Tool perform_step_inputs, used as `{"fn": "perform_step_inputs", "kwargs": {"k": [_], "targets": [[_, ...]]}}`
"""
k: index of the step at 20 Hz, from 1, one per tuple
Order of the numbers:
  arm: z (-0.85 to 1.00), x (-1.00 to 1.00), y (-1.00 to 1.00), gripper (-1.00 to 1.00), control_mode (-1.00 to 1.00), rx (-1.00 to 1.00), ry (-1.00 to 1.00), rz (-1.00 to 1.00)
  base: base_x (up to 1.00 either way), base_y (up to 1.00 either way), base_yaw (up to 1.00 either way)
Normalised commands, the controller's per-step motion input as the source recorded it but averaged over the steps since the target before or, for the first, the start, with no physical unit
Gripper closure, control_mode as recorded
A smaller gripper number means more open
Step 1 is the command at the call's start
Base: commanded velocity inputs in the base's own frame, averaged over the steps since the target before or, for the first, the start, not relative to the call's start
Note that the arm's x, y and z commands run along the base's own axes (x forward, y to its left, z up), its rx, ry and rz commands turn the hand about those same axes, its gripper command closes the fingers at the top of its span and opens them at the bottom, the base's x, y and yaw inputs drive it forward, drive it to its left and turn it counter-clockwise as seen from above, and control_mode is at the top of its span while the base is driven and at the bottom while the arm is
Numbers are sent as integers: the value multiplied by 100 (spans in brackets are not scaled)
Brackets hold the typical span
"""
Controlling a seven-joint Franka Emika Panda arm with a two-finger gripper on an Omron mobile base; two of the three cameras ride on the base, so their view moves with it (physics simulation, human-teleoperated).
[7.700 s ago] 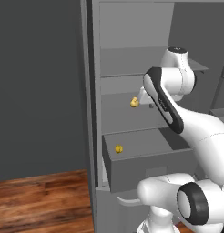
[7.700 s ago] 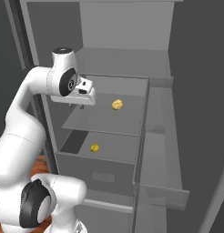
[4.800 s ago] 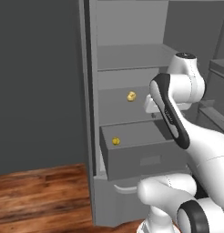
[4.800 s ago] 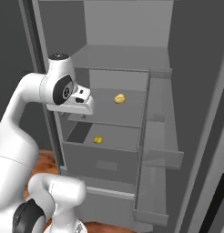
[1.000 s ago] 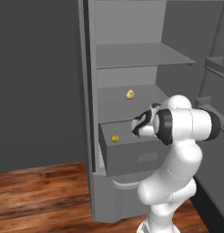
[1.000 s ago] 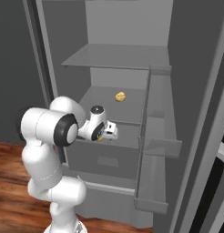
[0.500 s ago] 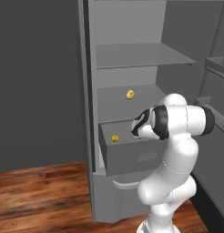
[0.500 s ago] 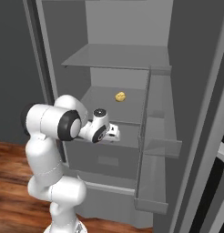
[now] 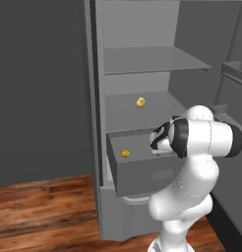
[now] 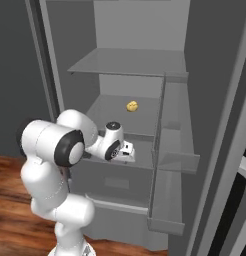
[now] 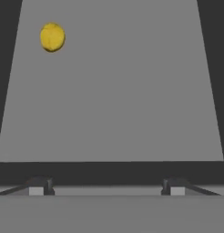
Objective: Fully open the fridge drawer.
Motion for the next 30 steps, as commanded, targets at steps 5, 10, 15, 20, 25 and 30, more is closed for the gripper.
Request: {"fn": "perform_step_inputs", "kwargs": {"k": [5, 10, 15, 20, 25, 30], "targets": [[-15, -92, -29, -100, -100, 0, 7, -4, 0, 0, 0], [-13, -86, -26, -100, -100, 0, 7, -3, 0, 0, 0], [-3, -81, -20, -100, -100, 1, 3, -3, 0, 0, 0], [8, -58, -12, -100, -100, 3, -3, -3, 0, 0, 0], [73, -6, 0, -100, -100, 4, -21, -11, 0, 0, 0], [18, -1, 0, -100, -100, 0, -4, 0, 0, 0, 0]]}}
